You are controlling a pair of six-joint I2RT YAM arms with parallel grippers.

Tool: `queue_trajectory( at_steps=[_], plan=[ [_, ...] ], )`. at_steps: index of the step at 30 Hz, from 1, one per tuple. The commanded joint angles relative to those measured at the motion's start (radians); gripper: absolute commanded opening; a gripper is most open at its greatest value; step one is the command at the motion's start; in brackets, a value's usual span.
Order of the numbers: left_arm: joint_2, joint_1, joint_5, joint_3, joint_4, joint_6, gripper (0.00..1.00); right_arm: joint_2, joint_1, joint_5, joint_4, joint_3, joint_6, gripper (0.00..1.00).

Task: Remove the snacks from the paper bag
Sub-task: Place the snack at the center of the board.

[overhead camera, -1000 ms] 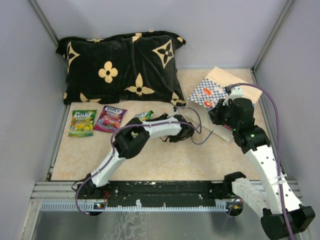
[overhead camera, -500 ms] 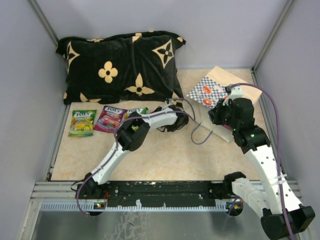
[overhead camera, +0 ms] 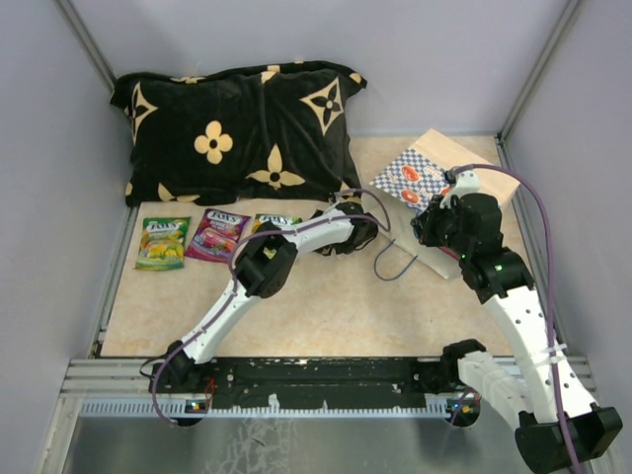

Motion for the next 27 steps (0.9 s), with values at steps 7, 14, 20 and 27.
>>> queue_trajectory(
  at_steps=[7, 14, 20, 27],
  plan=[
    [-0.043, 0.001, 0.138, -0.062, 0.119, 0.108, 0.54, 0.016, 0.010, -0.003, 0.063, 0.015, -0.003, 0.00],
    [-0.191, -0.004, 0.348, -0.141, 0.287, 0.236, 0.91, 0.098, 0.006, 0.057, 0.051, 0.042, 0.009, 0.00],
    [-0.348, -0.030, 0.481, -0.287, 0.487, 0.296, 0.96, 0.145, -0.096, -0.004, 0.111, 0.029, 0.025, 0.00],
    [-0.557, -0.039, 0.695, -0.450, 0.750, 0.365, 1.00, 0.248, -0.121, -0.002, 0.139, 0.090, 0.024, 0.00]
  ],
)
